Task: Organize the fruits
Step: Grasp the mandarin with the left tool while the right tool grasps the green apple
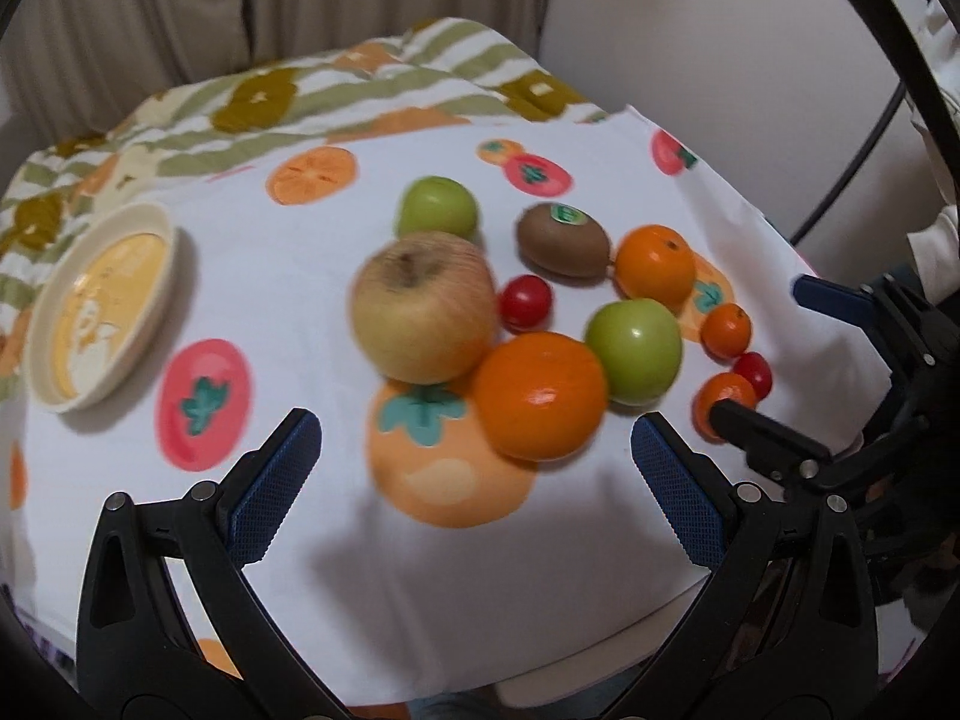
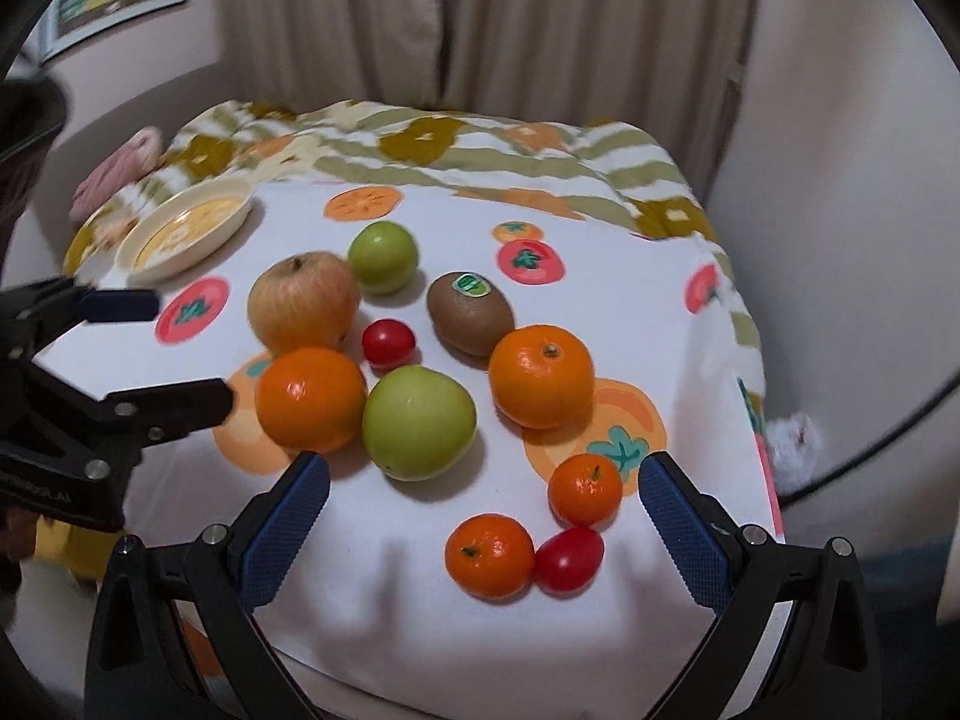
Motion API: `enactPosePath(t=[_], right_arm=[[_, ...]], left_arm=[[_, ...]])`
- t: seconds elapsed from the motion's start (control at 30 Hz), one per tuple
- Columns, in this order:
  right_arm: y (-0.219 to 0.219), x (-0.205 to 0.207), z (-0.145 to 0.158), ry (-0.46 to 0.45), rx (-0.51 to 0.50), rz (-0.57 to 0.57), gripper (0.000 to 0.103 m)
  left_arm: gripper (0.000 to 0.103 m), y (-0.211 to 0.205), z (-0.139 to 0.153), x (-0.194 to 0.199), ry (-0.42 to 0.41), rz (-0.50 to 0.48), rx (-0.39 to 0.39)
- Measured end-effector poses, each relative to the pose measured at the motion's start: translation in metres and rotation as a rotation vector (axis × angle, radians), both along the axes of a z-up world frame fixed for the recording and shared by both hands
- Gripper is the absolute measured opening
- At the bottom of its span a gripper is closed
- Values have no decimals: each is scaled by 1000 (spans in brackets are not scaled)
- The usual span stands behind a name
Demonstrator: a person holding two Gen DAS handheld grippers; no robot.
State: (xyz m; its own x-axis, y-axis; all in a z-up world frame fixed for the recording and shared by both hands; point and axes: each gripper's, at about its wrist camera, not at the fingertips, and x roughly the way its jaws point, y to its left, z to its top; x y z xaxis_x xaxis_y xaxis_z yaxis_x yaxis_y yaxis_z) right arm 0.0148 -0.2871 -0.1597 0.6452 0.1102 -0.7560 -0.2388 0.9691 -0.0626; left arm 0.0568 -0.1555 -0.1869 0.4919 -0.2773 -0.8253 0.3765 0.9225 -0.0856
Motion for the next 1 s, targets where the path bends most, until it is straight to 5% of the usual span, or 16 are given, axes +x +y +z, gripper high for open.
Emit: enactPosePath(t=[0.4, 0.57, 1.0], right_arm=[[-1, 23, -28, 80, 23, 142, 83], [2, 27, -33, 97, 30, 167, 82], [11, 41, -40, 156, 53, 226, 67]], left_arm=[[87, -19, -25, 15, 82, -19, -52], [69, -22, -34, 20, 110, -32, -65], [67, -14, -35, 20, 123, -35, -73]])
